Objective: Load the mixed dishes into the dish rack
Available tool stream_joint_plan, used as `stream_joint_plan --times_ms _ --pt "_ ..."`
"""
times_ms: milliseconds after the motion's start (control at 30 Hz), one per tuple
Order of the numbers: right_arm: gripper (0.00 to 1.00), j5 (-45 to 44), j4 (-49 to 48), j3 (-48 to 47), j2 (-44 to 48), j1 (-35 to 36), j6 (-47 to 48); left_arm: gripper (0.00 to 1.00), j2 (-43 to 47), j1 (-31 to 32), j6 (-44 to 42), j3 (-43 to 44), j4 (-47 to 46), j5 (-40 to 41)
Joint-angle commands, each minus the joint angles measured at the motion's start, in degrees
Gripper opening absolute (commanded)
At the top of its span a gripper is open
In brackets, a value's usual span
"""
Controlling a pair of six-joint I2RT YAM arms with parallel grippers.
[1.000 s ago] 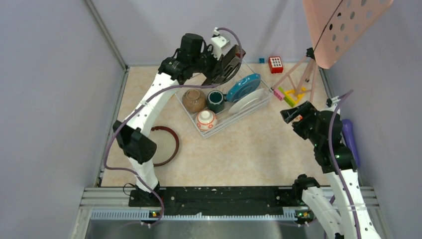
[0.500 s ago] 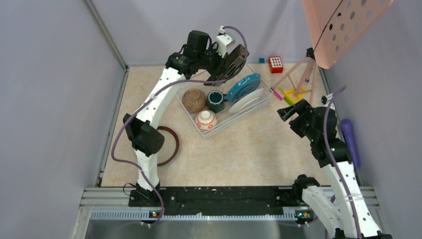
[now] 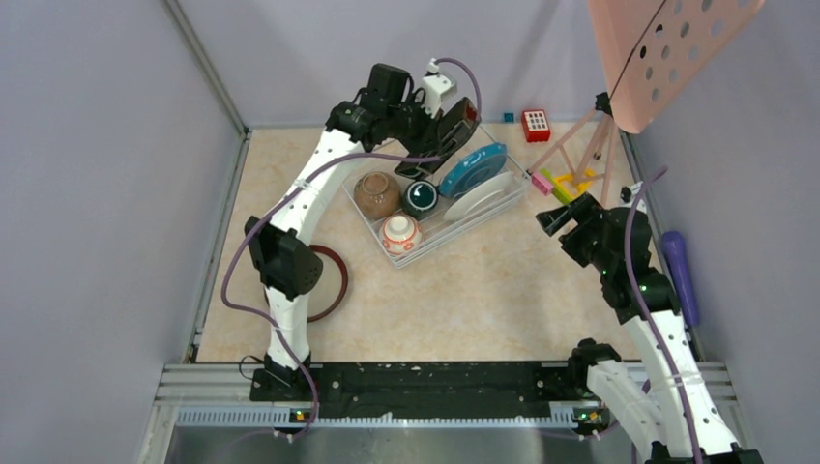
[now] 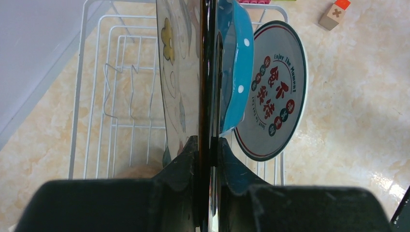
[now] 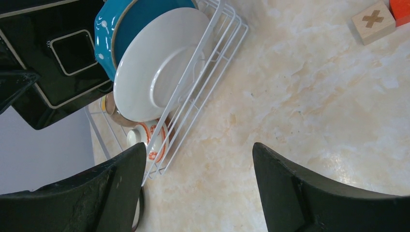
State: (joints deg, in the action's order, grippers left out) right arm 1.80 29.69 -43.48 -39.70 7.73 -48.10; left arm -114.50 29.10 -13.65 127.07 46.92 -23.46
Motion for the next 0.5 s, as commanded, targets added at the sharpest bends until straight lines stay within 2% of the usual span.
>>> stream_joint_plan --times_ms 0,267,467 --pt "0.79 0.6 -2.0 0.5 0.1 0.1 -0.1 0.0 0.1 -0.2 0.1 6.2 -10.7 -3.9" --pt "0.79 0.5 -2.2 1.4 0.4 0.1 -0.1 0.0 -3.1 -0.2 -2.0 6.4 -13.4 -0.4" --pt "0.79 0.6 -2.9 1.7 -0.3 0.0 -0.1 0.0 -5.5 -0.1 -2.7 6.1 -17.1 -0.7"
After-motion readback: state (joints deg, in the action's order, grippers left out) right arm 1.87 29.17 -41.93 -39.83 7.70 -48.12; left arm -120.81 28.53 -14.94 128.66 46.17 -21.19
